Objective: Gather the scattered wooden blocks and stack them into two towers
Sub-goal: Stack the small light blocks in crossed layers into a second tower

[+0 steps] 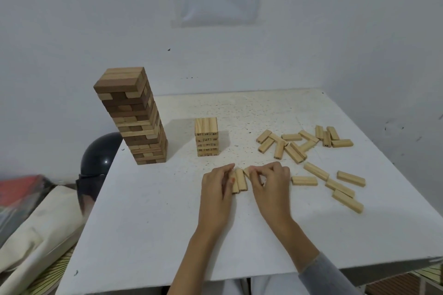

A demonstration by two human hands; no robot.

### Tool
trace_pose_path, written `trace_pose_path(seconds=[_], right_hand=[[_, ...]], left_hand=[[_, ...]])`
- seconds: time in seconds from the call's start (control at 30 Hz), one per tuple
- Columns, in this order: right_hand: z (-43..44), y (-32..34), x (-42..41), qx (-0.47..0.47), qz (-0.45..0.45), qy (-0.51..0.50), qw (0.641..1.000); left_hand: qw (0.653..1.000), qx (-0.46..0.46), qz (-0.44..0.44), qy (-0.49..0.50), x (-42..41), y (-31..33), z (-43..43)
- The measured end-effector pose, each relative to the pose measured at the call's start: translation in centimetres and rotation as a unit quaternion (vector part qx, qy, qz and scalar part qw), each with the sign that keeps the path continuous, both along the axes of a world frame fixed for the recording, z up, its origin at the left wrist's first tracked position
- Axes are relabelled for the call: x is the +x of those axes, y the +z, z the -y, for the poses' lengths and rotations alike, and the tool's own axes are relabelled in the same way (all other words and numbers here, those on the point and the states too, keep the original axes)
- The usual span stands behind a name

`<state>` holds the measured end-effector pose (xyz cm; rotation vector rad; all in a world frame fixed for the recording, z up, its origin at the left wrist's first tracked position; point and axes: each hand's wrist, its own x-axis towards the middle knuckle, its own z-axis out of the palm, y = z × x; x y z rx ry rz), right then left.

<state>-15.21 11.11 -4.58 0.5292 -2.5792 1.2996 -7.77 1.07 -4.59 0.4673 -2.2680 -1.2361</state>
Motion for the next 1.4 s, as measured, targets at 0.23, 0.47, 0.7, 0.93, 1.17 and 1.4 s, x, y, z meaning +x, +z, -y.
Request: trace_pose_path(seconds=[0.23,0.47,0.7,0.93,1.17,1.4], right_hand=[[-0.8,0.5,0.3,0.118,0.036,0.144,0.982],[-1.0,0.1,0.4,0.094,-0.003,0.168,0.981],[-1.2,-0.1,0.6,0.01,0.013,0.232,0.973],[-1.2,-0.6,0.6,0.002,0.007,0.226,0.974],[-1.1,-0.5,0.7,-0.02,0.0,0.226,0.974],[-1.1,-0.7,0.8,-0.026,-0.003,0.221,0.975]], left_hand=[[0.999,0.026,-0.005,0.031,-0.3,-0.6,0.0],[0.997,0.069,0.01,0.022,0.2,0.1,0.5],[0.996,0.066,0.032,-0.054,1.4,0.4,1.1],[0.998,0.054,-0.003,-0.042,1.6,0.2,0.7],[0.998,0.055,-0.026,-0.019,1.6,-0.2,0.7],[0.998,0.058,-0.032,-0.017,1.5,-0.4,0.6]])
